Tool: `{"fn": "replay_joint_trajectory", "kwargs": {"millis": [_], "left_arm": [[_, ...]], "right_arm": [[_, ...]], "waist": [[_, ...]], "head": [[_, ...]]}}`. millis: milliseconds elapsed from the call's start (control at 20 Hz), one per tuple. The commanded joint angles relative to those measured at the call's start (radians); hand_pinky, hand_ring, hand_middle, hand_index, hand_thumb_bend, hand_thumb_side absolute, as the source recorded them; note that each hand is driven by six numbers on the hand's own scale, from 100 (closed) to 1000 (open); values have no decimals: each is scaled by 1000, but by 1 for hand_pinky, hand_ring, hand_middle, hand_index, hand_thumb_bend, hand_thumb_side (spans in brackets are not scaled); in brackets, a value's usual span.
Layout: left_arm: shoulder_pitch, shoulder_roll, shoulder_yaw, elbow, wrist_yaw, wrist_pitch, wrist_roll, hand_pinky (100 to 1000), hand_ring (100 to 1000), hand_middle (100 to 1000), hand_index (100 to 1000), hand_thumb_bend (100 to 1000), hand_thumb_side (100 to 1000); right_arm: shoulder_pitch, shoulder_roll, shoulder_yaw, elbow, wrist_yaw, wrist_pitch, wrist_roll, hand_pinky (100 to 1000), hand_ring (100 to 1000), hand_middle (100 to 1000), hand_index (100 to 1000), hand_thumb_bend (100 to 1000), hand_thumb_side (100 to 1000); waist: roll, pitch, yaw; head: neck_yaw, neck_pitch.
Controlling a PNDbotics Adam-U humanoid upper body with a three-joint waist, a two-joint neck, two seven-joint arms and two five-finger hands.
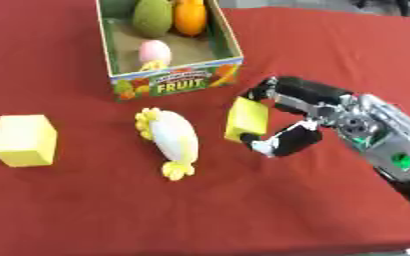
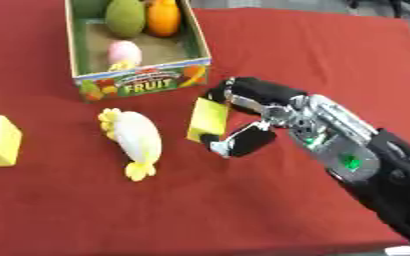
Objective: Pick up objects on the table and place them in the box.
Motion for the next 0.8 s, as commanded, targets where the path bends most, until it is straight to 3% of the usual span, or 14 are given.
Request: {"fn": "replay_joint_trajectory", "kwargs": {"millis": [50, 200, 400, 550, 800], "left_arm": [[-4, 21, 9, -15, 6, 1, 3, 786, 827, 783, 878, 100, 809], [-6, 23, 7, -15, 8, 0, 0, 786, 827, 784, 878, 100, 810], [-5, 26, 3, -15, 11, 1, -4, 786, 828, 784, 878, 100, 815], [-11, 29, -2, -15, 14, 0, -10, 786, 828, 784, 878, 100, 814], [-26, 31, -10, -15, 23, -5, -20, 787, 828, 785, 879, 100, 811]], "right_arm": [[-76, -64, -61, -28, -76, -7, -30, 853, 741, 345, 671, 100, 108], [-172, -85, -59, -1, -113, 13, 0, 849, 739, 355, 674, 100, 121], [-319, -66, -40, 115, -143, 26, 37, 847, 738, 360, 679, 100, 134], [-436, -18, -21, 237, -124, 7, 65, 849, 745, 373, 689, 100, 129], [-580, 104, 8, 491, -18, -66, 102, 854, 759, 395, 706, 100, 129]], "waist": [[-7, -30, 0], [-9, -31, 8], [-16, -29, 19], [-22, -28, 25], [-22, -23, 44]], "head": [[1, -9], [-5, -12], [-16, -18], [-25, -21], [-62, -28]]}}
